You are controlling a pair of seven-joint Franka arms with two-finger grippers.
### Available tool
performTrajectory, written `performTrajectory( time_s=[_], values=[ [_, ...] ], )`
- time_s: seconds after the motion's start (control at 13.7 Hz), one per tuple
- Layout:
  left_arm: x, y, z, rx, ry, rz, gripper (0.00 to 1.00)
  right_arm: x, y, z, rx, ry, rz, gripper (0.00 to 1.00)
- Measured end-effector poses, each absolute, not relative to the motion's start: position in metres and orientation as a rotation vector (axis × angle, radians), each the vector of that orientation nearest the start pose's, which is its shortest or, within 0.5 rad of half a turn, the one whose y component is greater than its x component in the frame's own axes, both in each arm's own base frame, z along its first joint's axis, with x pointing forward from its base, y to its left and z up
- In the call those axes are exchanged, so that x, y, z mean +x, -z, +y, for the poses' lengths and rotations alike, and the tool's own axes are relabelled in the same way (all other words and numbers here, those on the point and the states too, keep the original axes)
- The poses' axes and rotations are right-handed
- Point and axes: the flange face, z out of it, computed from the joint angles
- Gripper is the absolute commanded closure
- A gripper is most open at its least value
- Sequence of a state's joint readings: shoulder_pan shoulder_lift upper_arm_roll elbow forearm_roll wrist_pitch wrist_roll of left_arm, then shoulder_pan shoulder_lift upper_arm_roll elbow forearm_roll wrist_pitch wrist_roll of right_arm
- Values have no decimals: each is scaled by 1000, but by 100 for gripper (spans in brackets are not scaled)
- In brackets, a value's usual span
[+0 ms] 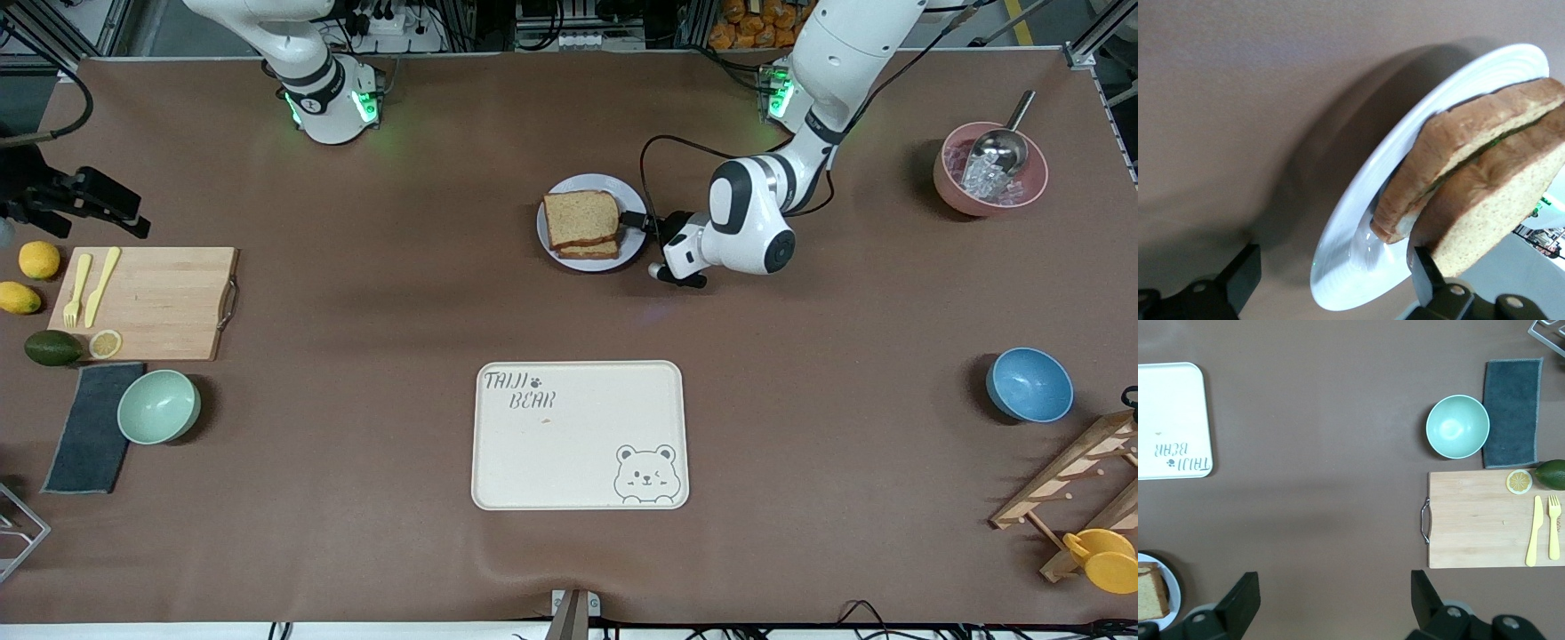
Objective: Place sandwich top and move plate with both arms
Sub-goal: 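Close the left gripper on the white plate rim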
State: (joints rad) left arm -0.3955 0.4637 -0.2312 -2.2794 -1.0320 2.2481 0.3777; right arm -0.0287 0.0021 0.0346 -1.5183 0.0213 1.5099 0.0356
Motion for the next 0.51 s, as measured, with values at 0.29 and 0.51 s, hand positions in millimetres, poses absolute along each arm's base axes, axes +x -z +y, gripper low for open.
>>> performTrajectory(
  time_s=[0.29,0.51],
  values=[
    [371,-134,-310,2395,694,-160,49,553,-631,4,-3123,-49,49,0],
    [369,-133,-310,2396,682,-187,100,553,-628,4,-3123,-53,48,0]
  ],
)
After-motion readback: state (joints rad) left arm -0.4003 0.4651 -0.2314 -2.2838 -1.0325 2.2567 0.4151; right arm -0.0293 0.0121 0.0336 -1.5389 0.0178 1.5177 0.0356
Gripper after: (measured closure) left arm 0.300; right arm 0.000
